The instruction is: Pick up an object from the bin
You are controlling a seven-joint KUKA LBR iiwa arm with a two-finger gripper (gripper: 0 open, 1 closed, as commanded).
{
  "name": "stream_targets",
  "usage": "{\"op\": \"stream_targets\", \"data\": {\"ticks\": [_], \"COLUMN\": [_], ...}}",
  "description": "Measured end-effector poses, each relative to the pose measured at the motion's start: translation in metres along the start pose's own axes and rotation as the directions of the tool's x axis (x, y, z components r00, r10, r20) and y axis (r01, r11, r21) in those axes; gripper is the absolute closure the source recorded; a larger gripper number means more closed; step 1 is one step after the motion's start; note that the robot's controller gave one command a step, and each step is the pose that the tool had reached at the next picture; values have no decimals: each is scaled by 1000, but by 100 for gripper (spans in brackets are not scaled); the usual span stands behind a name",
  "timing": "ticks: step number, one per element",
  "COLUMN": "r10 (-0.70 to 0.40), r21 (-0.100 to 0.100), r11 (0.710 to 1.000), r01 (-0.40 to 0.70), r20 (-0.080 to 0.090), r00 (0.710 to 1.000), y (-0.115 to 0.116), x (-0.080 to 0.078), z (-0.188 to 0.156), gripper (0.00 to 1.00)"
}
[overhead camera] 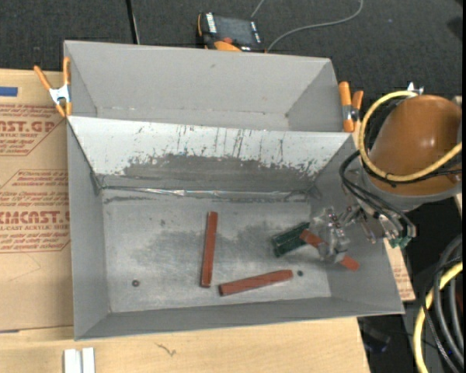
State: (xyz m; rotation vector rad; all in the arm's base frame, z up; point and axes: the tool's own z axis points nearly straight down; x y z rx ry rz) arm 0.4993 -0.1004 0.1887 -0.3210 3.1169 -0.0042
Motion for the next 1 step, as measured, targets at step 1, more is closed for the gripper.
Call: {"op": "stream_targets", "data": {"ticks": [1], "r10": [-11], "r21": [2], "r11": [1000], "r01": [11], "r20": [2], "r00": [1000], "y": [-13], "x": [11], "z": [-105], "gripper": [100]}}
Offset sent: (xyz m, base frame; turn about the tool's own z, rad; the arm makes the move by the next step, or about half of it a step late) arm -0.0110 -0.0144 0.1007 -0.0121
